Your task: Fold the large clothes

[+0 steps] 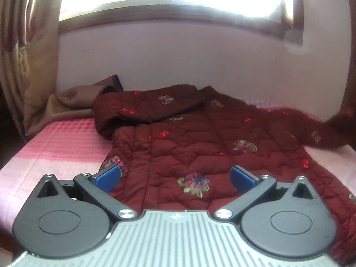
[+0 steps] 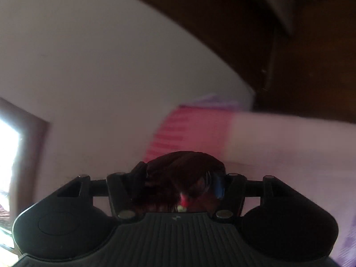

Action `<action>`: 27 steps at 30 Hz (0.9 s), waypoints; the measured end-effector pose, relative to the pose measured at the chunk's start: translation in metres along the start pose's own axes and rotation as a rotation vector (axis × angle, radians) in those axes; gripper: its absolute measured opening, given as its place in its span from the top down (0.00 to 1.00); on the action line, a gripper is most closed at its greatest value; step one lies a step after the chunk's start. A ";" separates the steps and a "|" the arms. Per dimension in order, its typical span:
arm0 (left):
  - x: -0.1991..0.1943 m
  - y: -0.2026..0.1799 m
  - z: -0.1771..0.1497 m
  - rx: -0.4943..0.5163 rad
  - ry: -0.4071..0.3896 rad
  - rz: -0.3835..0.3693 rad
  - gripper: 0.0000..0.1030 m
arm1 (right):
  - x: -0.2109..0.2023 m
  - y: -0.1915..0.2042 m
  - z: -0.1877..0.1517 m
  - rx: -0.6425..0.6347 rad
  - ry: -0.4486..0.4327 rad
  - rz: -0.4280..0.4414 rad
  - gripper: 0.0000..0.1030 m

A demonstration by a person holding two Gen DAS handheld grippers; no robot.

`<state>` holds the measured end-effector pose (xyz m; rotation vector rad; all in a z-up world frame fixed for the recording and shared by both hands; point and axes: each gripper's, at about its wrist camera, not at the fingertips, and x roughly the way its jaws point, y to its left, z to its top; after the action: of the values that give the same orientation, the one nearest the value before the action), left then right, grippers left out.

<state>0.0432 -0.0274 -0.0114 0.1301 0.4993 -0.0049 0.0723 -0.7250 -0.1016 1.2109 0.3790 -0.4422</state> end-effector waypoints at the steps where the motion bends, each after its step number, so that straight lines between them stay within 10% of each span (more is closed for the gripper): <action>1: 0.003 0.000 0.004 0.009 -0.003 -0.005 0.00 | -0.002 -0.009 -0.006 -0.025 -0.018 -0.012 0.41; 7: 0.031 -0.010 0.038 0.135 -0.075 0.007 0.00 | -0.035 0.017 -0.081 -0.407 -0.196 0.001 0.41; 14: 0.137 -0.035 0.089 0.228 -0.106 -0.043 0.00 | -0.022 0.039 -0.204 -0.793 0.079 0.203 0.31; 20: 0.249 -0.070 0.097 0.379 -0.027 -0.063 0.04 | 0.011 0.030 -0.239 -0.793 0.223 0.229 0.30; 27: 0.336 -0.068 0.112 0.319 0.050 -0.008 0.30 | 0.015 0.004 -0.204 -0.543 0.262 0.288 0.26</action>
<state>0.3895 -0.0995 -0.0827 0.4413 0.5467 -0.0899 0.0778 -0.5318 -0.1689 0.7717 0.5014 0.0745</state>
